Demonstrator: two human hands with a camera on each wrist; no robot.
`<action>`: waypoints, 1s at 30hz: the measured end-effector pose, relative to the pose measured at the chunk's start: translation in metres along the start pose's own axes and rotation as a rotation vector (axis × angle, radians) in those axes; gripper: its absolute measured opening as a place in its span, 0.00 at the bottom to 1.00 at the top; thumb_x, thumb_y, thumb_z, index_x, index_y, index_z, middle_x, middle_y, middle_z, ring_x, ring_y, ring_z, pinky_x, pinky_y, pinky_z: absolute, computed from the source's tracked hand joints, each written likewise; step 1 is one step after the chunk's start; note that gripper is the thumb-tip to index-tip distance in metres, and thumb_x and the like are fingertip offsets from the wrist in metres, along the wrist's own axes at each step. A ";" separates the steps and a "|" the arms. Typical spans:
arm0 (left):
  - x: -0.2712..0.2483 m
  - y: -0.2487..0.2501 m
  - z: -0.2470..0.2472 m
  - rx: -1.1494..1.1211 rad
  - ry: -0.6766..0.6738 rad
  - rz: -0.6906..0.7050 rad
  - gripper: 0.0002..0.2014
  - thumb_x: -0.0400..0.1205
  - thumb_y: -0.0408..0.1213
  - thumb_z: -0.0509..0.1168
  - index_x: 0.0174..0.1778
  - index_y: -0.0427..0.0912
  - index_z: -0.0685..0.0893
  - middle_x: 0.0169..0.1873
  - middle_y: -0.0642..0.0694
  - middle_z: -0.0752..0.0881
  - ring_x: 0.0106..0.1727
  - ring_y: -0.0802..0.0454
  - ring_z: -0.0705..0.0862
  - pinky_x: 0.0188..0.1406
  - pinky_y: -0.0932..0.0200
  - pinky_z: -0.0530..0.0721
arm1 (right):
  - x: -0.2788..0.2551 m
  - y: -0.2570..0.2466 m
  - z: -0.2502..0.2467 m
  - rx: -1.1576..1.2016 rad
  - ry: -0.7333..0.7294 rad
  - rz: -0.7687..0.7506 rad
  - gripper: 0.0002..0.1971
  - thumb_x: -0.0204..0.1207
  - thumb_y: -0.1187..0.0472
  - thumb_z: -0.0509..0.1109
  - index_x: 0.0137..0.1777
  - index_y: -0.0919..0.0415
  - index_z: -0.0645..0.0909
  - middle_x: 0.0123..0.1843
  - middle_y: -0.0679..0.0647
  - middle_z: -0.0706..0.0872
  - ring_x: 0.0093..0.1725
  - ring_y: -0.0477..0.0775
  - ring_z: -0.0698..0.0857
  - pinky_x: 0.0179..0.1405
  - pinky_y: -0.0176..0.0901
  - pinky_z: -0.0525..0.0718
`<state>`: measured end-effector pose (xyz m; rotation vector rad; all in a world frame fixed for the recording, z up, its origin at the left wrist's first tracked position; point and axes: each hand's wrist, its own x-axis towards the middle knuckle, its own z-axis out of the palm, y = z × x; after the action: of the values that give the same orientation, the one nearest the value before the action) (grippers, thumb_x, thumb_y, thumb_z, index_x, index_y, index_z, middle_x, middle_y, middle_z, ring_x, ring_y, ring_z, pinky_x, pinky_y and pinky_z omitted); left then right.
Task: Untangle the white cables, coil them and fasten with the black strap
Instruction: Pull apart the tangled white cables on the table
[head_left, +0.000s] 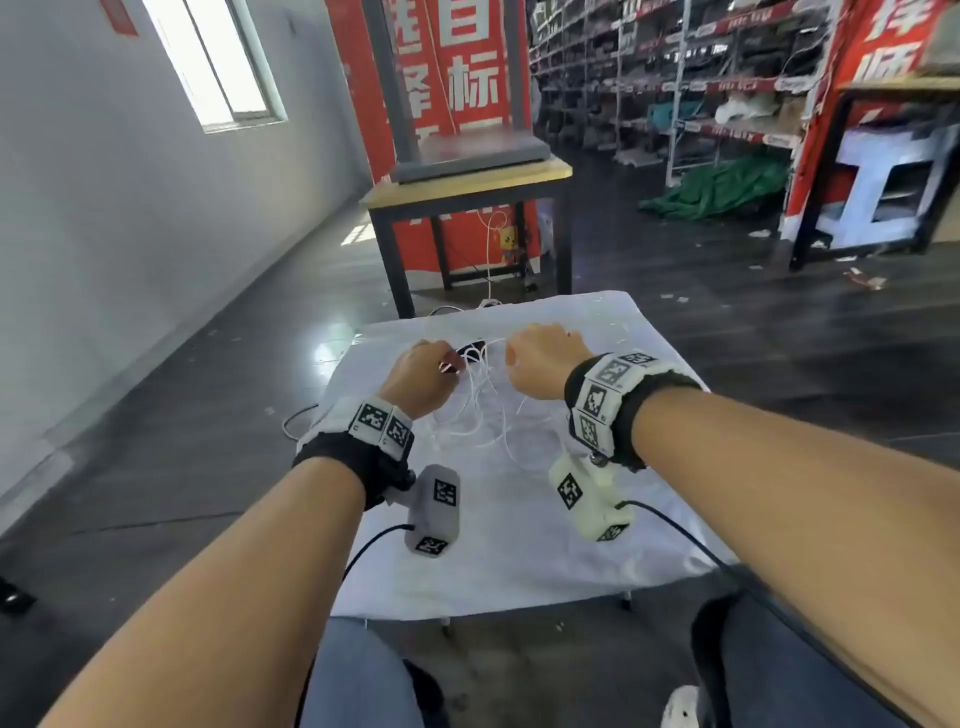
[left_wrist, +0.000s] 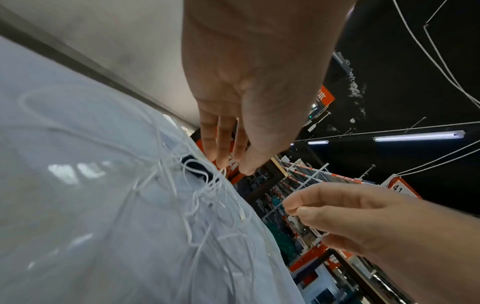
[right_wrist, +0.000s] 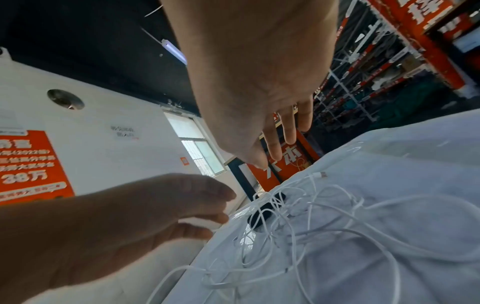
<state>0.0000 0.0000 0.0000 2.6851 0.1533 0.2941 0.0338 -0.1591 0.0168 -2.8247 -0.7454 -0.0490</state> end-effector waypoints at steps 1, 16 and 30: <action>0.000 -0.001 0.007 -0.010 -0.046 -0.008 0.10 0.81 0.31 0.63 0.55 0.42 0.86 0.59 0.41 0.83 0.62 0.43 0.80 0.59 0.59 0.73 | -0.003 0.003 0.000 0.018 -0.028 0.040 0.17 0.80 0.63 0.58 0.65 0.58 0.80 0.67 0.58 0.79 0.67 0.64 0.75 0.67 0.55 0.70; 0.023 -0.027 0.071 0.044 -0.371 -0.245 0.38 0.75 0.60 0.69 0.75 0.44 0.66 0.72 0.36 0.70 0.72 0.39 0.73 0.71 0.44 0.72 | 0.013 0.068 0.047 0.335 -0.241 0.269 0.23 0.78 0.58 0.68 0.66 0.76 0.77 0.64 0.72 0.82 0.53 0.68 0.84 0.53 0.52 0.80; 0.042 -0.042 0.049 -0.336 -0.260 -0.272 0.06 0.77 0.21 0.64 0.41 0.36 0.80 0.42 0.37 0.82 0.41 0.45 0.81 0.39 0.61 0.86 | 0.028 0.082 0.073 0.489 -0.091 0.317 0.17 0.77 0.73 0.61 0.62 0.83 0.76 0.61 0.76 0.82 0.48 0.65 0.86 0.59 0.62 0.81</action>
<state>0.0492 0.0242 -0.0540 2.3068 0.3514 -0.1056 0.0964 -0.1989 -0.0684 -2.4436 -0.2654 0.2758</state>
